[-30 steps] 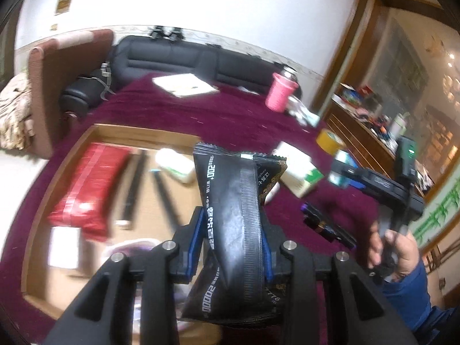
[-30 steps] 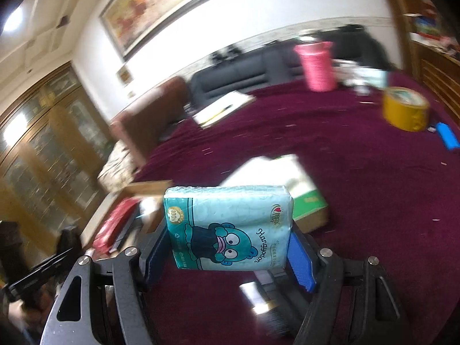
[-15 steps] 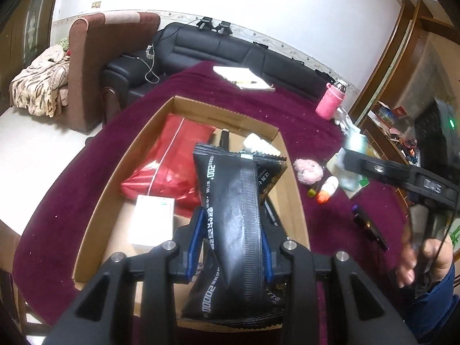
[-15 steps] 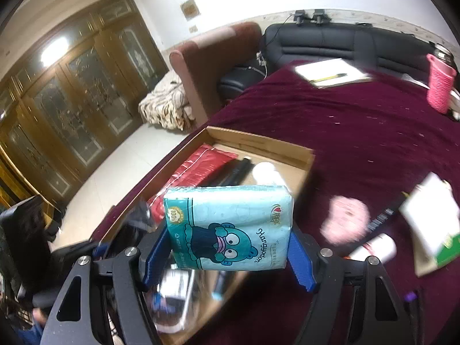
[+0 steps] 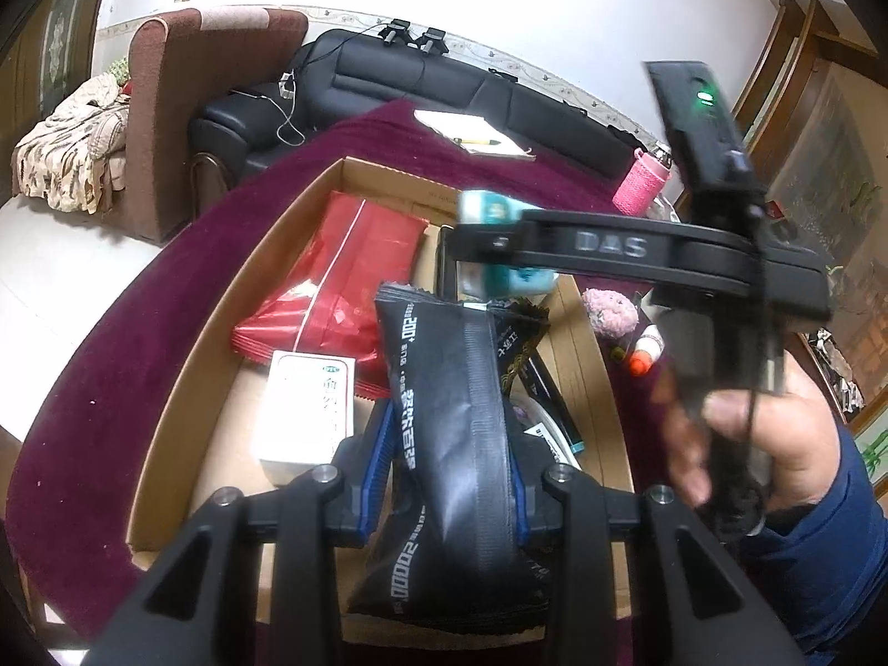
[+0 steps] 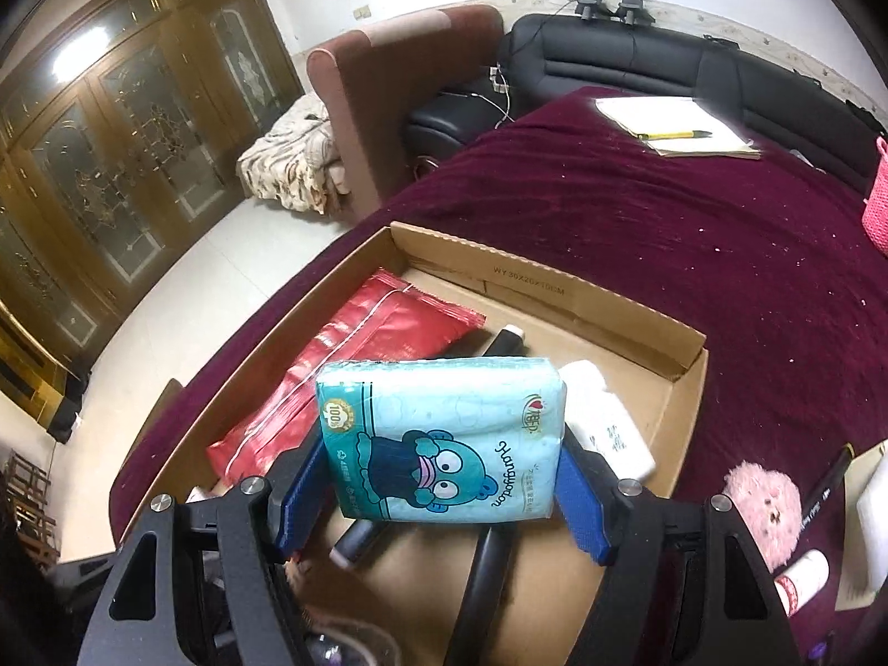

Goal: Organize objects
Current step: 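Release the black packet into the tray with the left tool while the right tool releases the tissue pack there, then grasp the white foam pad with the left tool while the right tool grasps the green-and-white medicine box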

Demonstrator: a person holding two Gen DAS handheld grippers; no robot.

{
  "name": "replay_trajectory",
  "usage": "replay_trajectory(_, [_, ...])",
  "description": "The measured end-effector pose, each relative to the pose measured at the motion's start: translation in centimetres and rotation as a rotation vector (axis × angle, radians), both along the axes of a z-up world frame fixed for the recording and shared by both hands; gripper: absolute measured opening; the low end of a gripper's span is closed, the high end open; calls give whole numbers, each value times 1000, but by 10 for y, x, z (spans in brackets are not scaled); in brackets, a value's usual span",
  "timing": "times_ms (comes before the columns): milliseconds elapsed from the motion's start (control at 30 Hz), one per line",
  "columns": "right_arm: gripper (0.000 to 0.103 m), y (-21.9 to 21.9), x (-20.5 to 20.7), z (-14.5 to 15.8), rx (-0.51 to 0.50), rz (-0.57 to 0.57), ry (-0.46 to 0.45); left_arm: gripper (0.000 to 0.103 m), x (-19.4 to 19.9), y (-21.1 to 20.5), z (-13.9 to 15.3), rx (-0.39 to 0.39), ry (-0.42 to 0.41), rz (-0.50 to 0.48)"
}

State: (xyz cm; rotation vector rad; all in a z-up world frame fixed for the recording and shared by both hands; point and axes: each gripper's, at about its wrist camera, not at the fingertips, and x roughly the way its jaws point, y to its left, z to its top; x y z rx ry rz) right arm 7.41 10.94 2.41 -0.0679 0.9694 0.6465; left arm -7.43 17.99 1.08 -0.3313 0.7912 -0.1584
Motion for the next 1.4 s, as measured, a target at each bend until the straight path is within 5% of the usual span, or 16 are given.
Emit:
replay_trajectory(300, [84, -4, 3, 1, 22, -8, 32, 42, -2, 8, 0, -15, -2, 14])
replay_trajectory(733, [88, -73, -15, 35, 177, -54, 27, 51, -4, 1, 16, 15, -8, 28])
replay_trajectory(1100, [92, -232, -38, 72, 258, -262, -75, 52, 2, -35, 45, 84, -40, -38])
replay_trajectory(1233, [95, -292, -36, 67, 254, -416, -141, 64, 16, -75, 61, 112, -59, -121])
replay_trajectory(1400, [95, -340, -18, 36, 333, -527, -69, 79, 57, -145, 66, 144, -66, -250])
